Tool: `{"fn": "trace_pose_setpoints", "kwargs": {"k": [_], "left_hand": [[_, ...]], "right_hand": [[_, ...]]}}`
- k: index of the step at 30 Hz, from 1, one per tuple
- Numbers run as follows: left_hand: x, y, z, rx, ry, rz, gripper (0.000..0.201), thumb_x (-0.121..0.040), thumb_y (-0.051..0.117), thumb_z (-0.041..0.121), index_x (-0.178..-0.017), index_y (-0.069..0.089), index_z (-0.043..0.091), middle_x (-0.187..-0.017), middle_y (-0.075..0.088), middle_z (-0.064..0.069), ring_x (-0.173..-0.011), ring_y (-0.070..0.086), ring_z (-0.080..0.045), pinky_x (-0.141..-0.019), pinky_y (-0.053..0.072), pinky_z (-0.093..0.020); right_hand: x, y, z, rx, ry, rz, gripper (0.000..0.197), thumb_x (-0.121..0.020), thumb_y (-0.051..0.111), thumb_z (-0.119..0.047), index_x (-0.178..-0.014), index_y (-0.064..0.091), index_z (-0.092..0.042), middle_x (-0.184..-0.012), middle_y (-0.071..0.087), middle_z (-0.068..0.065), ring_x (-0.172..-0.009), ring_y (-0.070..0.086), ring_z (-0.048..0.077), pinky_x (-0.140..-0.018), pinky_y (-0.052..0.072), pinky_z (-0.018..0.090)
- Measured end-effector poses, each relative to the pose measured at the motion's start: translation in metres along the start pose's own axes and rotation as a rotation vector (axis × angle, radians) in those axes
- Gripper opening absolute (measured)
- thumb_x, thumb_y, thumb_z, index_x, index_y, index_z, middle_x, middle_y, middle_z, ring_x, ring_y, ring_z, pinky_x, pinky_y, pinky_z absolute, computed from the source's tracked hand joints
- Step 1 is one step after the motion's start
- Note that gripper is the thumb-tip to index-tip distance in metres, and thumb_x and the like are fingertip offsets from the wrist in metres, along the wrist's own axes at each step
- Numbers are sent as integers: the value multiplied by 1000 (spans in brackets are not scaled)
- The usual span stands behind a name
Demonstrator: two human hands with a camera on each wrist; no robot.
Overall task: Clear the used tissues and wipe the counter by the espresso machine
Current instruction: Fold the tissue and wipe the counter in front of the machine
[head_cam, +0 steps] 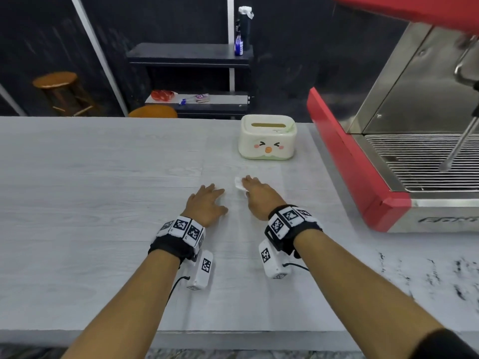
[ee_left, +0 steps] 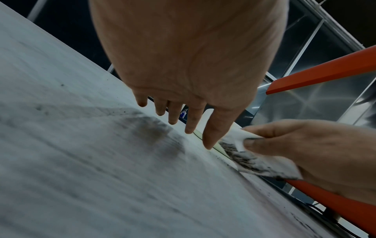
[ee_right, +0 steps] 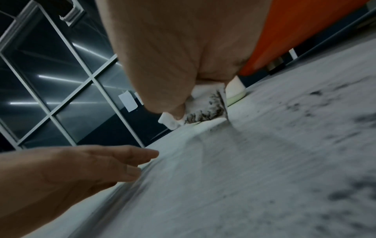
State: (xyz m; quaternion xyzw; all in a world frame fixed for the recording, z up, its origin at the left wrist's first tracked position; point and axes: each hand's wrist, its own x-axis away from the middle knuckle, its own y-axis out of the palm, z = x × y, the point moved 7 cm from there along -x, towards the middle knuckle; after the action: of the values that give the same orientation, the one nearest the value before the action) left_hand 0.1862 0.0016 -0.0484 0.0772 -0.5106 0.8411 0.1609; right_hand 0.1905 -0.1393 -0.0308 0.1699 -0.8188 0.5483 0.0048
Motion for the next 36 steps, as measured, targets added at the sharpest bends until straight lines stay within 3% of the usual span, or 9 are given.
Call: {"fn": "trace_pose_setpoints", "kwargs": {"k": [2, 5, 16, 26, 31, 33, 36], "left_hand": [[-2, 4, -3, -10, -10, 1, 66, -89, 54, 35, -147, 25, 25, -160, 6, -2, -147, -1, -20, -120, 2, -43], [-4, 5, -4, -18, -9, 19, 67, -88, 55, 35, -147, 25, 25, -160, 6, -2, -147, -1, -20, -120, 2, -43], [4, 7, 2, 5, -21, -3, 66, -89, 55, 33, -147, 25, 23, -160, 4, -3, -147, -3, -20, -119, 1, -41], [30, 23, 20, -12, -15, -32, 67, -90, 53, 33, -148, 22, 22, -160, 3, -3, -147, -3, -20, -120, 2, -42], [48, 31, 26, 26, -11, -14, 67, -91, 53, 32, -148, 21, 21, -160, 5, -3, -147, -2, -20, -120, 3, -41], [56, 33, 26, 44, -14, 0, 66, -91, 52, 32, -148, 20, 21, -160, 5, -3, -147, -3, -19, -120, 2, -41], [65, 37, 21, 59, -26, 19, 66, -91, 53, 33, -148, 21, 22, -160, 6, -3, -147, -2, -19, -120, 2, -41]], "right_hand": [[-11, 22, -3, 105, -9, -147, 56, -100, 33, -23, -150, 11, -8, -160, 2, 13, -146, 6, 29, -118, 15, 40], [-17, 37, -1, 169, 12, -192, 67, -99, 27, -44, -151, 0, -10, -159, -12, 12, -147, -10, 27, -120, 1, 40], [13, 20, 59, 163, 170, -167, 72, -98, 23, -51, -150, -8, -13, -158, -19, 8, -146, -14, 24, -120, -4, 39], [78, 12, 95, 112, 223, -159, 68, -100, 23, -40, -149, -8, -5, -159, -16, 10, -147, -11, 23, -120, -1, 36], [111, -1, 102, 61, 252, -112, 53, -102, 26, -19, -147, 10, 5, -159, -6, 17, -148, -2, 27, -119, 7, 36], [120, -6, 90, 24, 209, -99, 48, -102, 27, -15, -144, 18, 6, -158, -5, 19, -147, 0, 29, -119, 11, 38], [134, -11, 51, -13, 65, -60, 50, -103, 29, -17, -146, 17, 4, -159, -1, 17, -147, 4, 28, -117, 13, 37]]}}
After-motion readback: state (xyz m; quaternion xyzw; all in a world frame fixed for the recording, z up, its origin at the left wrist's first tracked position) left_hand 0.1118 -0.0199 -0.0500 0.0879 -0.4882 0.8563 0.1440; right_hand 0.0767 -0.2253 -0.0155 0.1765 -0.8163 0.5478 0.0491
